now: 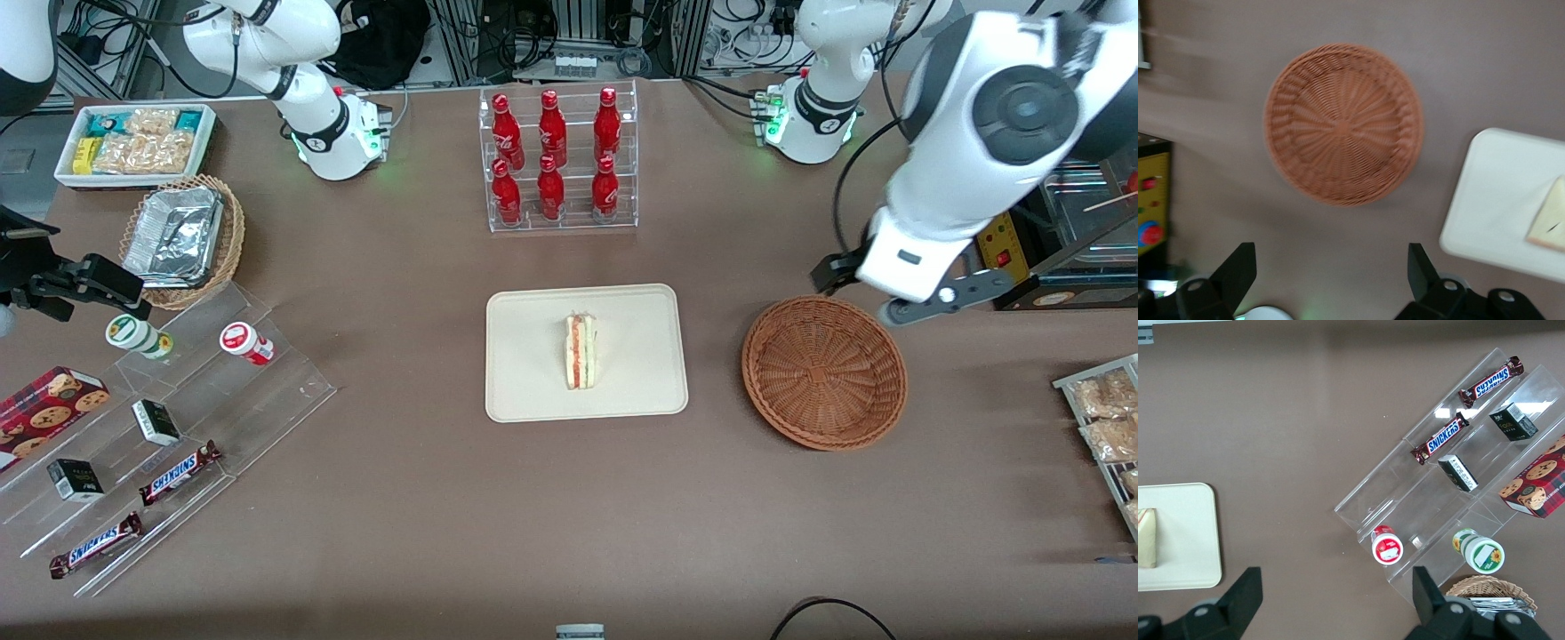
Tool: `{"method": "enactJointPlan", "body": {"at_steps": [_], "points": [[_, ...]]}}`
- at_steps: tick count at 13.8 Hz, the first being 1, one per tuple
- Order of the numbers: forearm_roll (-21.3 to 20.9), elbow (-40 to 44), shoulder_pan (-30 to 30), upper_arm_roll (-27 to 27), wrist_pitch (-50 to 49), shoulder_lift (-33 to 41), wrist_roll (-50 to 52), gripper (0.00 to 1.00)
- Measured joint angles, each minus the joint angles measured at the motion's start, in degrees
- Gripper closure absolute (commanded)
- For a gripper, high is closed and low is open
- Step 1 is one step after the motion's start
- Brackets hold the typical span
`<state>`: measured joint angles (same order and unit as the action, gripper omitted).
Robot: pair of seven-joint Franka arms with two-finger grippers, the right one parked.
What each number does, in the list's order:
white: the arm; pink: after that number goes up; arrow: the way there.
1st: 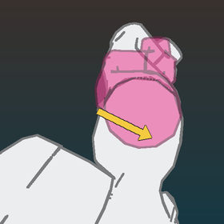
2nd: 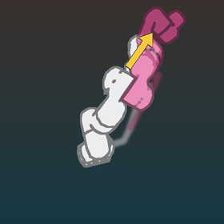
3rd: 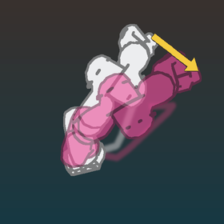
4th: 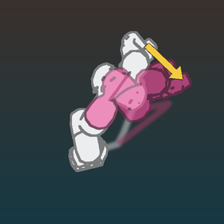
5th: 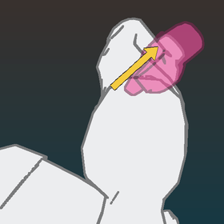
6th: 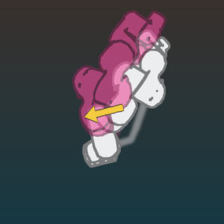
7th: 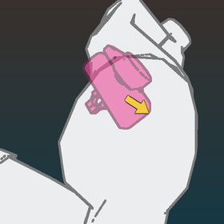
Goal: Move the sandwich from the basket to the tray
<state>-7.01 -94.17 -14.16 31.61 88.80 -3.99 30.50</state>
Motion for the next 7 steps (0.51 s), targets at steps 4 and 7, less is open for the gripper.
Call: {"method": "enactJointPlan", "body": {"at_steps": [4, 7], "points": [[2.9, 0.0, 1.2, -10.3, -3.8, 4.1, -14.6, 0.00], [3.2, -0.4, 6.7, -19.5, -5.0, 6.3, -21.8, 0.00]]}}
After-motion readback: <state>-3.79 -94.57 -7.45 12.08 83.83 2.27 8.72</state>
